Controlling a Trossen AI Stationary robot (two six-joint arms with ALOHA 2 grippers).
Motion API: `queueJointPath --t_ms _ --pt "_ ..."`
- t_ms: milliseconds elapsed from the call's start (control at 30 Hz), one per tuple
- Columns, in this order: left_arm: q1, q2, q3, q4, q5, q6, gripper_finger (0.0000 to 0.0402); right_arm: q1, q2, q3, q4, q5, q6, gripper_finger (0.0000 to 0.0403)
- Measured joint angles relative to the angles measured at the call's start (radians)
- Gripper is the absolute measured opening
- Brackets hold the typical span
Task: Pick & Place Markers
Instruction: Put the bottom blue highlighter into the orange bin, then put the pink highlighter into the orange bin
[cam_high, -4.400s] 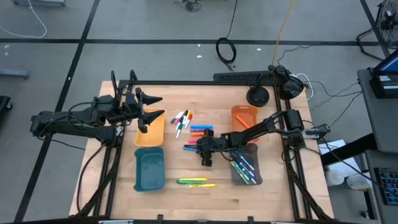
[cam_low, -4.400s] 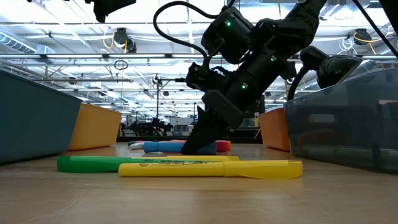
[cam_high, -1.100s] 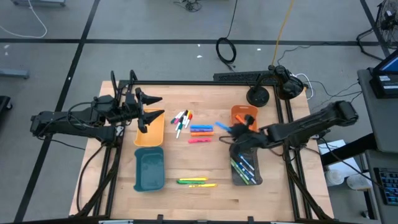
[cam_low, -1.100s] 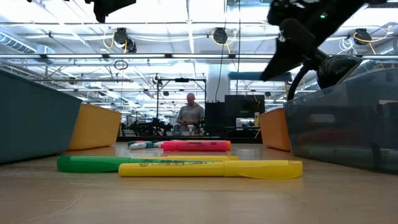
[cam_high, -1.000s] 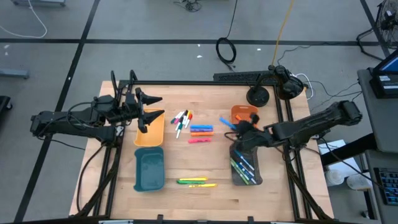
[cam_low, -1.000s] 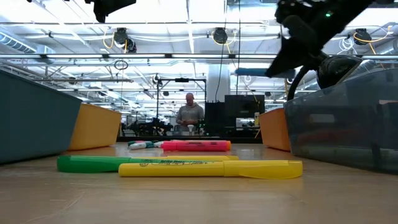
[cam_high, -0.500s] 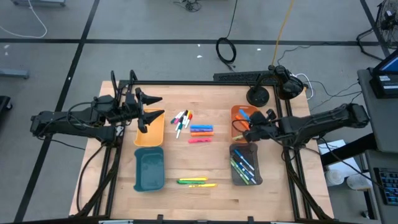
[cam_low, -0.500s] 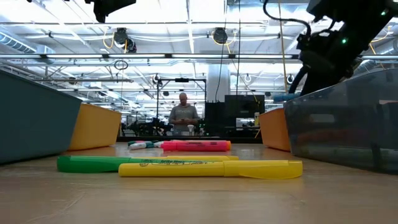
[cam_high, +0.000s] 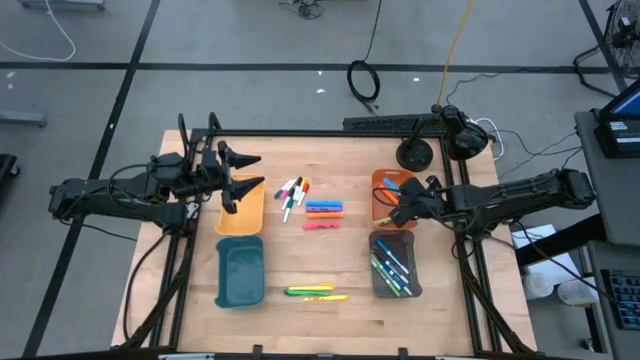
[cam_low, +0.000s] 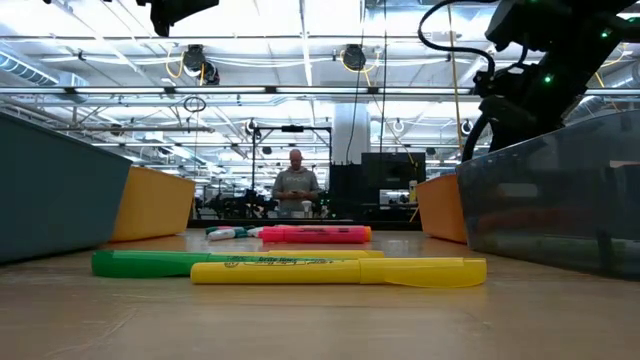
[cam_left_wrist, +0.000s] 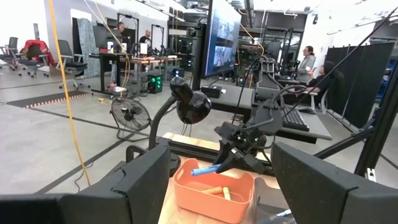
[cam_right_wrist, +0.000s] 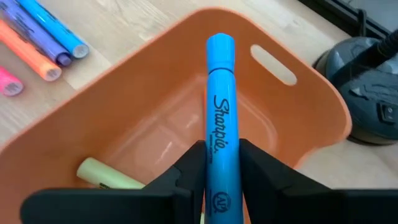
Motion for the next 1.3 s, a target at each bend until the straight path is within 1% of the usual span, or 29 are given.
queueJointPath --t_ms 600,1033,1200,1300 --pt "0.0 0.0 0.0 0.0 0.0 0.0 0.0282 0.0 0.0 0.0 0.016 -0.002 -0.008 0.0086" --pt "0.0 0.0 0.0 0.0 0.0 0.0 0.0282 0.0 0.0 0.0 0.016 -0.003 -0.008 0.0122" --pt "0.0 0.0 0.0 0.0 0.0 0.0 0.0282 0.0 0.0 0.0 0.018 -0.003 -0.008 0.0129" --pt "0.0 0.0 0.0 0.0 0.0 0.0 0.0282 0.0 0.0 0.0 0.052 -0.003 -0.033 0.0131"
